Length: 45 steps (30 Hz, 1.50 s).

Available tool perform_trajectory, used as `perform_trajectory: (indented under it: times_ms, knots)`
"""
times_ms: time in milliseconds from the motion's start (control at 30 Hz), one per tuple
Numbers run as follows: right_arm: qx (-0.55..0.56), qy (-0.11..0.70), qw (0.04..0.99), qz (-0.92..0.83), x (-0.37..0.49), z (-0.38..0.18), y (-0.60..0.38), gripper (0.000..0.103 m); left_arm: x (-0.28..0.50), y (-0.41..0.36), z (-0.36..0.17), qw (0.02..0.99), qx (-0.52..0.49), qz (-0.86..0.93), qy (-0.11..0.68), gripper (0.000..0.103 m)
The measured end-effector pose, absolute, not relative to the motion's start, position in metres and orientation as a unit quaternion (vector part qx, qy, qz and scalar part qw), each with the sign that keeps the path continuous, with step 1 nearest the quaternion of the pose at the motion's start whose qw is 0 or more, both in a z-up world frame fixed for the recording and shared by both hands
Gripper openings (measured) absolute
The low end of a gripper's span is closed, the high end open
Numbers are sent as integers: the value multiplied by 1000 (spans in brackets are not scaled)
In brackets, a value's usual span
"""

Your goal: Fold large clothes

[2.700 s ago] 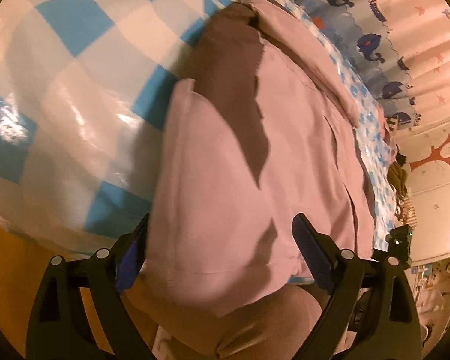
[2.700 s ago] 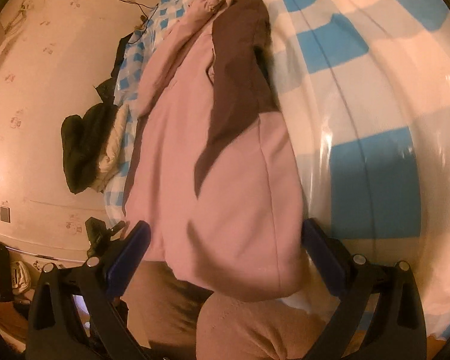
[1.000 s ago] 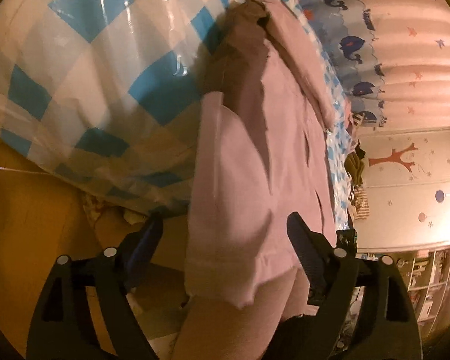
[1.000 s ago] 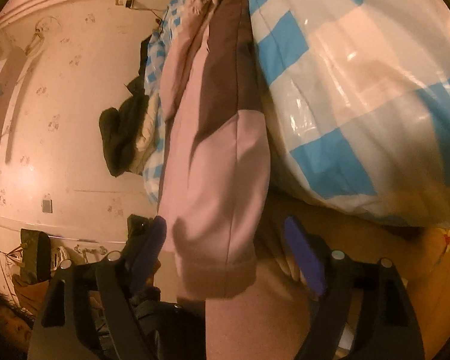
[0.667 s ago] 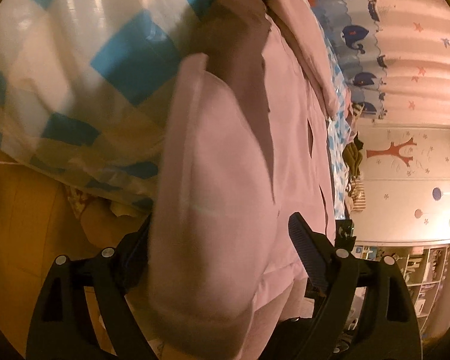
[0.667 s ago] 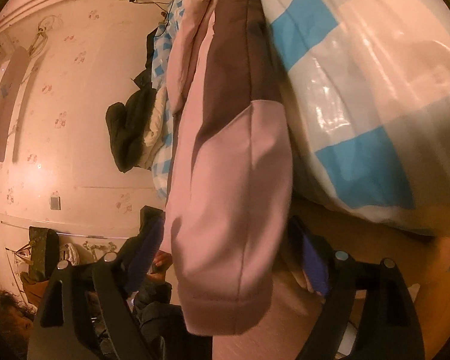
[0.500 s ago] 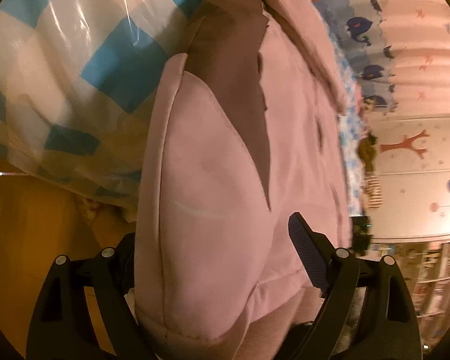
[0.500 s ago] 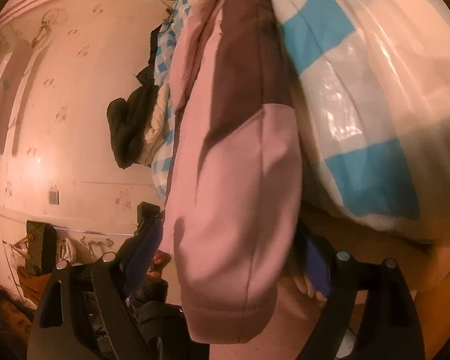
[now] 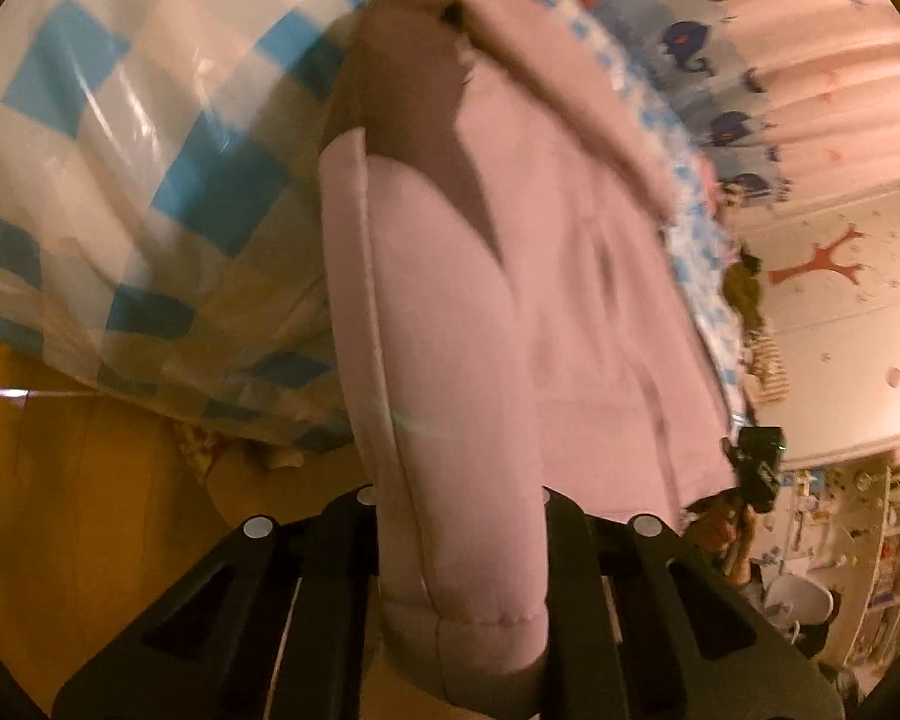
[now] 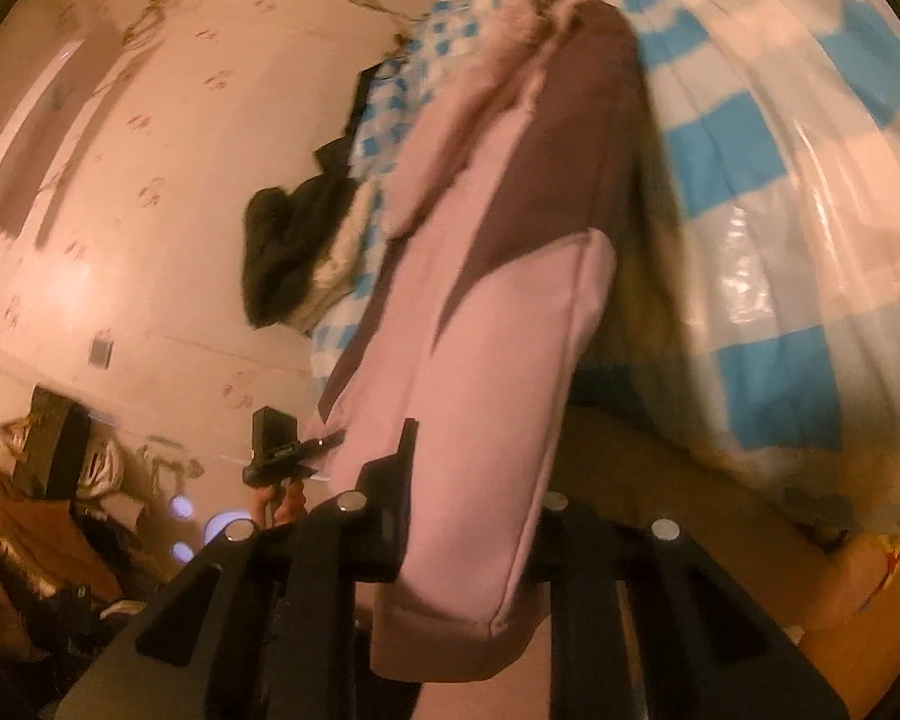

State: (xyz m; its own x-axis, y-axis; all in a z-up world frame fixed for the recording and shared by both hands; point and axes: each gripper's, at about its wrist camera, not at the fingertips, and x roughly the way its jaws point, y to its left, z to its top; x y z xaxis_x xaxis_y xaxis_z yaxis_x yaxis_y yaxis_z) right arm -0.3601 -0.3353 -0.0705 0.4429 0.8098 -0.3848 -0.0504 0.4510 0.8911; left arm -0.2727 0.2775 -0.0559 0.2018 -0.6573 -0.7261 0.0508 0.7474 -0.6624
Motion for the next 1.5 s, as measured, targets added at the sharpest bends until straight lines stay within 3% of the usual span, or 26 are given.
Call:
perform_trajectory:
  times_ms: [133,233,300,367,500,533,600,633,700,800,1067,1333,1500]
  knots:
    - [415,458,725,304,-380,-64,-336,24,-293,279,-39,724,-220,-289,586,14]
    - [421,485,707,295,-387,-85,-341,40,-296,280,-59,713,-202,-274,613,29]
    - [434,490,699,288,-388,-99,-345,52,-293,285,-72,709,-218,-261,618,48]
    - [446,489,691,292,-388,-108,-345,55,-291,291,-84,703,-246,-251,619,58]
    - [454,491,681,297,-385,-121,-342,59,-291,284,-96,696,-261,-246,622,64]
    - [454,490,681,300,-384,-123,-340,59,-293,282,-97,697,-260,-246,622,64]
    - [457,475,687,305,-384,-123,-338,37,-294,279,-95,704,-254,-238,619,63]
    - [455,468,693,305,-384,-121,-338,33,-297,278,-95,708,-252,-233,617,58]
    - [457,442,707,310,-389,-114,-339,26,-300,284,-92,708,-263,-238,611,22]
    - [467,408,718,316,-397,-98,-338,24,-306,285,-79,722,-270,-245,588,13]
    - [490,311,724,373,-426,-48,-343,24,-335,313,-17,744,-310,-318,500,11]
    - [536,285,703,371,-439,-69,-346,24,-342,328,-47,721,-369,-315,495,11]
    - [546,234,702,394,-415,-45,-349,24,-331,327,-19,733,-386,-327,454,11]
